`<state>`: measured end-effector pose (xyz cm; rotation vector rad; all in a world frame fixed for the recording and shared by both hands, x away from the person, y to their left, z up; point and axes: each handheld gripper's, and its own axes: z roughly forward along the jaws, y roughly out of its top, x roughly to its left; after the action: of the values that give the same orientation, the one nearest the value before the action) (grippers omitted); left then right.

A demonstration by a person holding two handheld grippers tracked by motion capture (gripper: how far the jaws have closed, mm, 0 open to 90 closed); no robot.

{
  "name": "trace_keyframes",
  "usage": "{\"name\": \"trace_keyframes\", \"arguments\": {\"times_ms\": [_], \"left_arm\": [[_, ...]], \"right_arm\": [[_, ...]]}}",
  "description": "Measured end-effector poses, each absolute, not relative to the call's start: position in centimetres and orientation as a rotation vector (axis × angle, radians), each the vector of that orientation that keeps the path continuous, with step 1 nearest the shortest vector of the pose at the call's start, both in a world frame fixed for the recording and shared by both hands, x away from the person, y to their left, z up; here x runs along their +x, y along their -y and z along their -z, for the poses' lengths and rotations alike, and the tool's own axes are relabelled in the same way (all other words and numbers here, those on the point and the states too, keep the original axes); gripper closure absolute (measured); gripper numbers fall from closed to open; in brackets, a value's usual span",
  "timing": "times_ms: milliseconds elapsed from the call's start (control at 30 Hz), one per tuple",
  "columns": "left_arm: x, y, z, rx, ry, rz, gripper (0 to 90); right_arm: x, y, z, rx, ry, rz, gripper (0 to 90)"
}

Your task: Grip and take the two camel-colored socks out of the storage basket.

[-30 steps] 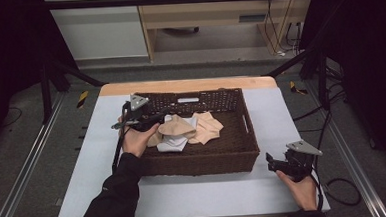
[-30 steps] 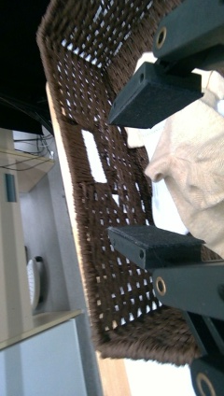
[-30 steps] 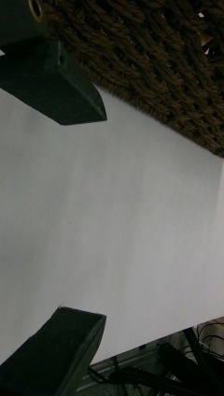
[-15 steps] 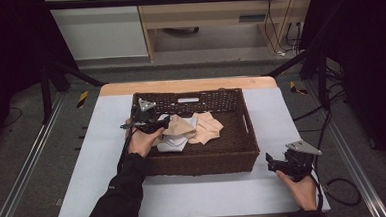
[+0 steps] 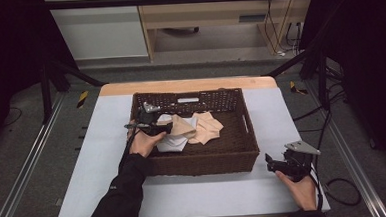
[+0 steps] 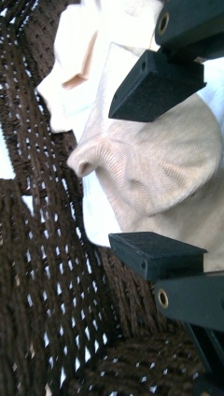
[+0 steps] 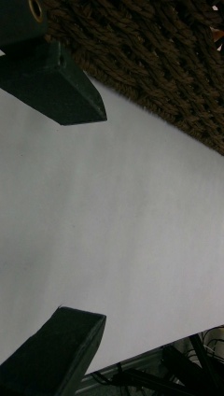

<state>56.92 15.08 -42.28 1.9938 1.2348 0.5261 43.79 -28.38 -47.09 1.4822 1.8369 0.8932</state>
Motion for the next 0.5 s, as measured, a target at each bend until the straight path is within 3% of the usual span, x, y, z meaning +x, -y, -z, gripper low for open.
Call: {"name": "trace_keyframes", "arguments": {"times_ms": [167,500], "left_arm": [[57.0,-14.95,42.62,2.03,-1.231,-0.475,39.9],[56.64,-14.68,42.38,2.1,-1.196,-0.422,73.2]], "right_arm": [[43.78,28.36,47.1,1.482,-1.838,-0.893,4.7],[43.77,28.35,47.09,1.482,-1.839,-0.893,4.8]]}}
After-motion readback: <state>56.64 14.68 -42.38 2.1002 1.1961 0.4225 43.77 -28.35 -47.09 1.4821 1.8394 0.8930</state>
